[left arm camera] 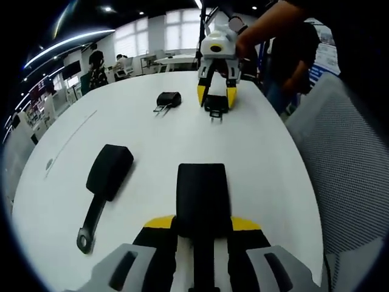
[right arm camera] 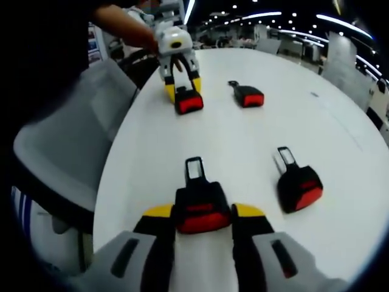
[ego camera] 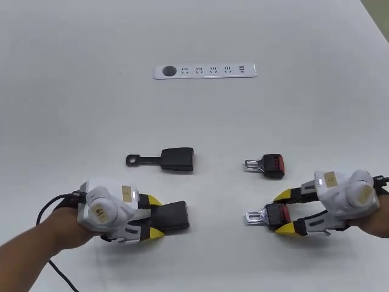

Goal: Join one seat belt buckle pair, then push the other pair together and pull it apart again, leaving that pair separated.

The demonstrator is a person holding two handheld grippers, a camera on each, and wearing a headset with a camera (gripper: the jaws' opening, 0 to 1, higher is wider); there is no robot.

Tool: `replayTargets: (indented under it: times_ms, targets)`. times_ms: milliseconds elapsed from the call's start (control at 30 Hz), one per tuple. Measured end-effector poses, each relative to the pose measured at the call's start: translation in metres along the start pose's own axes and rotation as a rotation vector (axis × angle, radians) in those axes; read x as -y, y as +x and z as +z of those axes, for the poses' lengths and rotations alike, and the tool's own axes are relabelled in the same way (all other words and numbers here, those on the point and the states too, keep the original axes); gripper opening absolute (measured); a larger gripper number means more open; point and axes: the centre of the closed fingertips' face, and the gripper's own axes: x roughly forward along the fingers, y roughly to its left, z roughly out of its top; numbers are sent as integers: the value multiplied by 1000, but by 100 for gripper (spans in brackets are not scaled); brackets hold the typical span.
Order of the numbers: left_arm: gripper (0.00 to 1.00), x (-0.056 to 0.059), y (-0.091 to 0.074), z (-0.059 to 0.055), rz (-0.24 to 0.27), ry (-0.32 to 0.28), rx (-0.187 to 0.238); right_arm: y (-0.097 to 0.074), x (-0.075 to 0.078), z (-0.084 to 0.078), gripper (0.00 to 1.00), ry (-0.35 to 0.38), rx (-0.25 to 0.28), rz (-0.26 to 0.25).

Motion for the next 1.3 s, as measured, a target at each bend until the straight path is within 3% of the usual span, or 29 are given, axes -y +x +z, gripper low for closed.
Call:
replayTargets:
  times_ms: [400,900,1300]
  targets:
    - [33,-2,-1,0,-39,46,-22,-1,1,3,35,16,66,1]
    - [32,-3,0,0,-58,62,-43,0,-1,9,35,39,139,-9]
    - [32,-2,-1,3,-67,66,-53,13,-2,25,35,50,196,-11]
